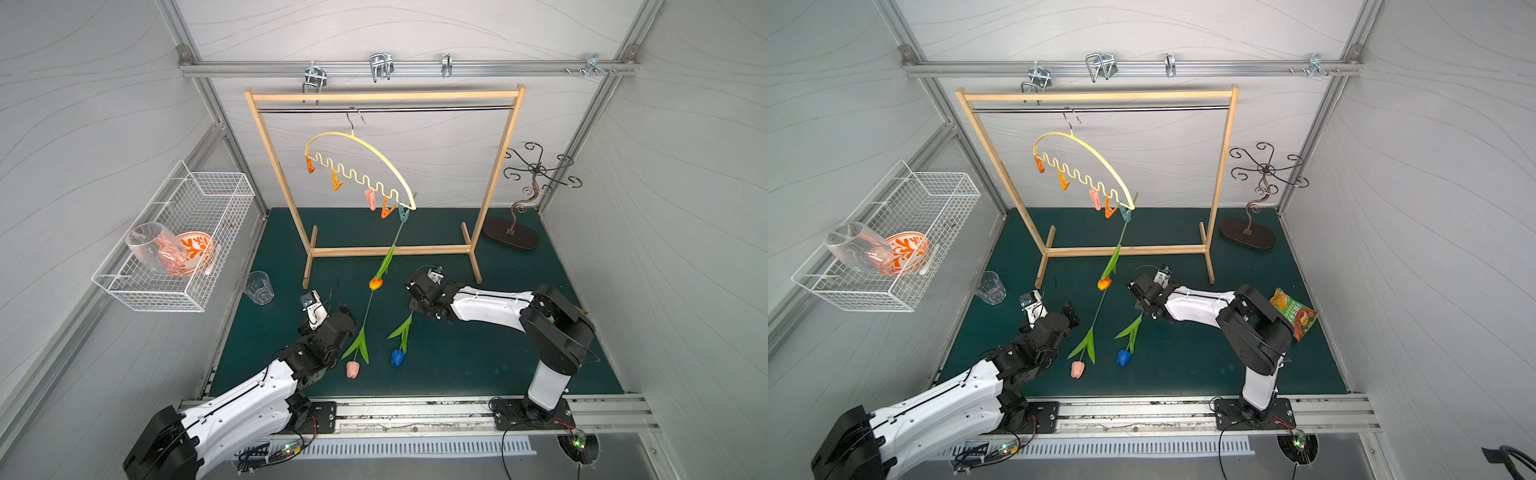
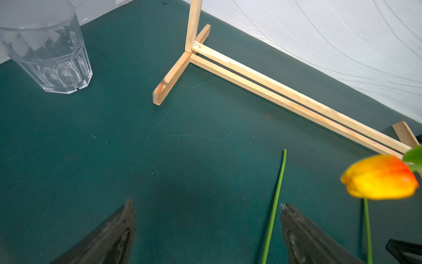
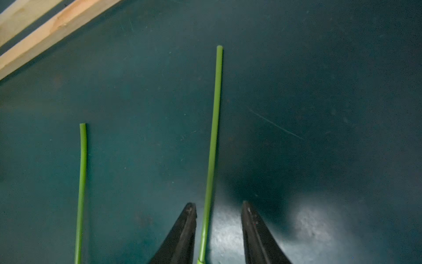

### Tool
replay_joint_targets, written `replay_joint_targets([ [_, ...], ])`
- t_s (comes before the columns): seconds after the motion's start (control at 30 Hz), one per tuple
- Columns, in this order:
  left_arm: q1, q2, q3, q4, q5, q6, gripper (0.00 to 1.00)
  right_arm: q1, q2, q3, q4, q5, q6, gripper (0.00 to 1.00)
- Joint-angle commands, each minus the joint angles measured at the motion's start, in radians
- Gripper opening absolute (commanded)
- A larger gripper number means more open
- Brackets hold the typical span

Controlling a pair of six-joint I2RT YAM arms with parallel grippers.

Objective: Dry the flowers on a clothes hanger
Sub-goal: Clamp the flower onto the hanger, then pick up the flower at the center of the board.

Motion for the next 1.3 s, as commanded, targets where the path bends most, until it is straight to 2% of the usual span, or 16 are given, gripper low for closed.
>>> replay_joint_targets([
  [0.0, 0.006, 0.019, 0.040, 0.034, 0.000, 0.014, 0.99, 0.008, 0.043, 0.036, -0.035, 0.025, 0.064, 0.36],
  [0.27, 0.010, 0.054, 0.062, 0.030, 0.021, 0.021, 1.00, 0.036, 0.095, 0.049, -0.035, 0.014, 0.151, 0.33],
  [0.4, 0.011, 0.051, 0.060, 0.029, 0.022, 0.024, 1.00, 0.062, 0.097, 0.040, -0.029, 0.027, 0.199, 0.27],
  [0.53, 0.011, 0.046, 0.057, 0.028, 0.024, 0.025, 1.00, 0.074, 0.099, 0.034, -0.043, 0.040, 0.236, 0.09],
  [0.6, 0.011, 0.044, 0.055, 0.030, 0.021, 0.025, 1.00, 0.075, 0.087, 0.025, -0.060, 0.053, 0.249, 0.02],
  [0.77, 0.012, 0.043, 0.054, 0.033, 0.027, 0.028, 1.00, 0.082, -0.016, -0.030, -0.074, 0.113, 0.253, 0.00],
  [0.87, 0.012, 0.043, 0.051, 0.036, 0.032, 0.029, 1.00, 0.083, -0.113, -0.055, -0.067, 0.139, 0.177, 0.00],
  [1.1, 0.012, 0.009, 0.041, 0.064, 0.063, 0.092, 1.00, 0.112, -0.418, -0.174, 0.074, 0.137, -0.160, 0.00],
  [1.2, 0.012, -0.018, 0.042, 0.052, 0.053, 0.110, 1.00, 0.140, -0.558, -0.277, 0.236, 0.045, -0.333, 0.00],
  [1.27, 0.013, -0.041, 0.034, 0.058, 0.067, 0.123, 1.00, 0.149, -0.626, -0.332, 0.319, -0.041, -0.403, 0.00],
])
